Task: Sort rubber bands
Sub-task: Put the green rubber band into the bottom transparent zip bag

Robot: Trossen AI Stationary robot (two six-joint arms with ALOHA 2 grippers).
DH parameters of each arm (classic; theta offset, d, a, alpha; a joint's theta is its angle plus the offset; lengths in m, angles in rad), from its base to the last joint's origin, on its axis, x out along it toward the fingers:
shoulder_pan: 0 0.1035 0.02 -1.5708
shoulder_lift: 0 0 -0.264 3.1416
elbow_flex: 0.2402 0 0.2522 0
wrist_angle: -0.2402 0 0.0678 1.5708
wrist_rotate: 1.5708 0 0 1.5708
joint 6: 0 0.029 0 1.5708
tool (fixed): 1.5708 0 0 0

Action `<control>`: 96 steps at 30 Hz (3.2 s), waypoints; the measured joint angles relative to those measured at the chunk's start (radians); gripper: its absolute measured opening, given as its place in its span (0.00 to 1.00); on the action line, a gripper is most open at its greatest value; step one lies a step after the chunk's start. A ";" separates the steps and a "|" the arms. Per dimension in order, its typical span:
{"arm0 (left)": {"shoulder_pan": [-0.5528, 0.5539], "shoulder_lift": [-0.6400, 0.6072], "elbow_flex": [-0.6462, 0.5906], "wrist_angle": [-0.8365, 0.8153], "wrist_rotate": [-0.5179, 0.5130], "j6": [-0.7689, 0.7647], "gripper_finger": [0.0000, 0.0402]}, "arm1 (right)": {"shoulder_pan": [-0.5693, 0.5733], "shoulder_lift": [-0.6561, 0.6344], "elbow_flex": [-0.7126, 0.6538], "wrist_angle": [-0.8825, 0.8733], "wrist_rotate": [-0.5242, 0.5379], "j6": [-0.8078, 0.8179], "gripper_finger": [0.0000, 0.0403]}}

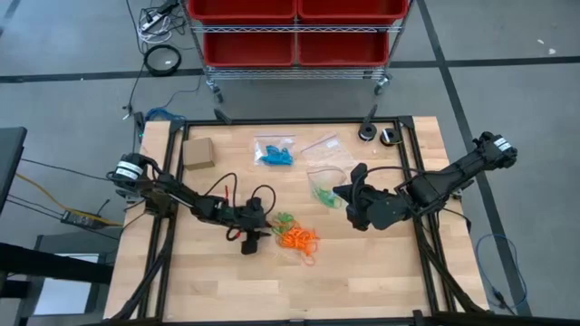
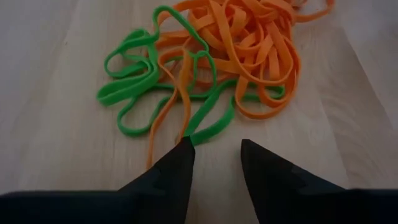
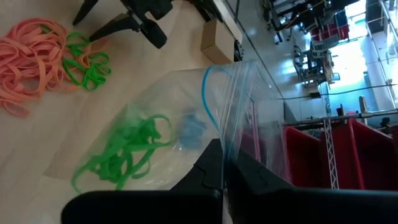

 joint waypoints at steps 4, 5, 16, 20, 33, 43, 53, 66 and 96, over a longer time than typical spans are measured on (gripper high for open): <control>-0.018 -0.029 0.020 -0.070 0.026 -0.002 0.34 | 0.000 0.000 0.000 0.010 -0.001 -0.009 0.00; -0.023 -0.041 0.026 -0.096 0.028 0.000 0.34 | 0.000 0.000 0.000 0.010 -0.001 -0.010 0.00; -0.031 -0.105 0.037 -0.251 -0.043 0.024 0.34 | 0.000 0.000 0.000 0.024 -0.002 -0.010 0.00; -0.031 -0.103 0.038 -0.241 -0.093 0.048 0.34 | 0.000 0.000 0.000 0.025 -0.002 -0.010 0.00; 0.011 0.038 0.042 -0.030 -0.010 0.087 0.34 | 0.000 0.000 0.000 0.054 -0.006 -0.010 0.00; 0.022 0.082 0.045 0.010 -0.035 0.081 0.34 | 0.006 0.000 0.000 0.058 -0.006 -0.009 0.00; 0.024 0.087 0.051 0.047 -0.046 0.126 0.41 | 0.000 0.000 0.000 0.075 -0.006 -0.010 0.00; 0.024 0.194 0.134 0.082 -0.122 0.099 0.40 | 0.000 0.000 0.000 0.099 -0.005 -0.010 0.00; -0.001 -0.359 0.391 -0.610 -0.285 0.329 0.00 | -0.039 0.042 0.001 0.201 -0.201 -0.025 0.00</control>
